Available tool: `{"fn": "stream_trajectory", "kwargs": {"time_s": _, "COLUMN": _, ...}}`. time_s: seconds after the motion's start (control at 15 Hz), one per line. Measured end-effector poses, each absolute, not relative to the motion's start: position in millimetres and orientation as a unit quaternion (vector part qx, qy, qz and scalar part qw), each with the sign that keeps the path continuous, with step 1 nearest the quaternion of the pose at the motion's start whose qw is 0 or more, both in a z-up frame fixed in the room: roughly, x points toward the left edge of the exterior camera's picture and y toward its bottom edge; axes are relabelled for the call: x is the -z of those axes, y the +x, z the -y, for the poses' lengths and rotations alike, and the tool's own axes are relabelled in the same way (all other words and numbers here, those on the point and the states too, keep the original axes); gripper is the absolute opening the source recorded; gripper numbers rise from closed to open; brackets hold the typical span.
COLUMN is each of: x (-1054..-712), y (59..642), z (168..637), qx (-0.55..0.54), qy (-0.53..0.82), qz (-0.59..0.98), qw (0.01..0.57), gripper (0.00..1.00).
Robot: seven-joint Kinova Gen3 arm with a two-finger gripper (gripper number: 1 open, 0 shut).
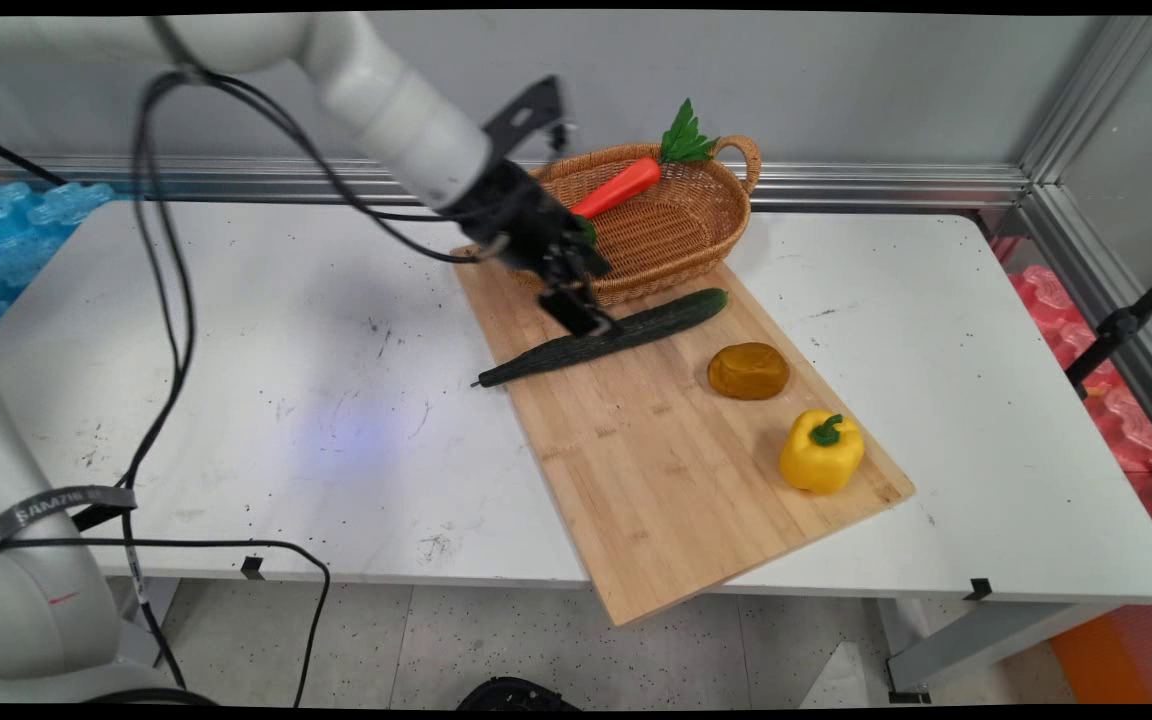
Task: Pick up the potato from the cutting board
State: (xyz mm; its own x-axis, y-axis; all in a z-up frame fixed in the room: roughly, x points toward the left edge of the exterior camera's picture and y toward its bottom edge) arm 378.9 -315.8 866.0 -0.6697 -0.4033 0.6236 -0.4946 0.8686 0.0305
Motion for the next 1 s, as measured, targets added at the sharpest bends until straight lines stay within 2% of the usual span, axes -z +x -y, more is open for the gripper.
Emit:
{"fn": "stream_trajectory", "kwargs": {"time_s": 0.67, "x": -806.4, "y": 278.8, "z": 373.7, "qx": -0.065, "qy": 0.237, "qz": 0.917, "qw": 0.314, "gripper": 1.00}}
{"fn": "stream_trajectory", "kwargs": {"time_s": 1.0, "x": -782.5, "y": 251.8, "z": 390.1, "qx": -0.062, "qy": 0.233, "qz": 0.922, "qw": 0.302, "gripper": 1.00}}
